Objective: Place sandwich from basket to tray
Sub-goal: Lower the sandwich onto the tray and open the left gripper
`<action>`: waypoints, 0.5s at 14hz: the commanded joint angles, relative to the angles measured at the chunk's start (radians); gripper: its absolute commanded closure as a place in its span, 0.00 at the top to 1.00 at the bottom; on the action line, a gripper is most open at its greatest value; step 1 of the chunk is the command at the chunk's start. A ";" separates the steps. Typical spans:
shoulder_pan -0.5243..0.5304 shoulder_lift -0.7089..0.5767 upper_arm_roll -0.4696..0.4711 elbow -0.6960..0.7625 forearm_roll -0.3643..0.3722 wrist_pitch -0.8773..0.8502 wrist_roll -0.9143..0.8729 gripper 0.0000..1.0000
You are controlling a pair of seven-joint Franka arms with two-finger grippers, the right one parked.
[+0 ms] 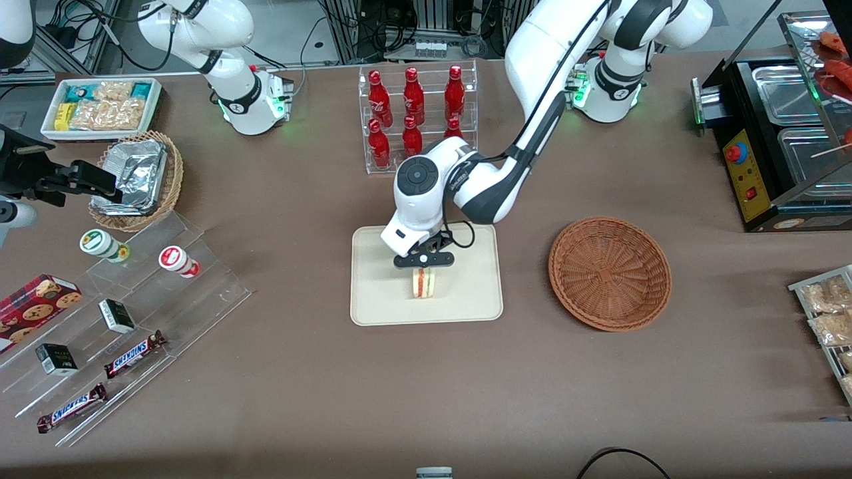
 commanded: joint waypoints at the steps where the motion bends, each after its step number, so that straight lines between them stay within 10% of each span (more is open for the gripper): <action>1: -0.033 0.041 0.015 0.042 0.015 0.006 -0.027 0.00; 3: -0.034 0.044 0.015 0.041 0.011 0.006 -0.027 0.02; 4: -0.034 0.044 0.015 0.041 0.010 0.006 -0.029 0.39; 5: -0.034 0.044 0.015 0.038 0.013 0.006 -0.028 0.97; 7: -0.038 0.030 0.015 0.039 0.015 0.004 -0.027 1.00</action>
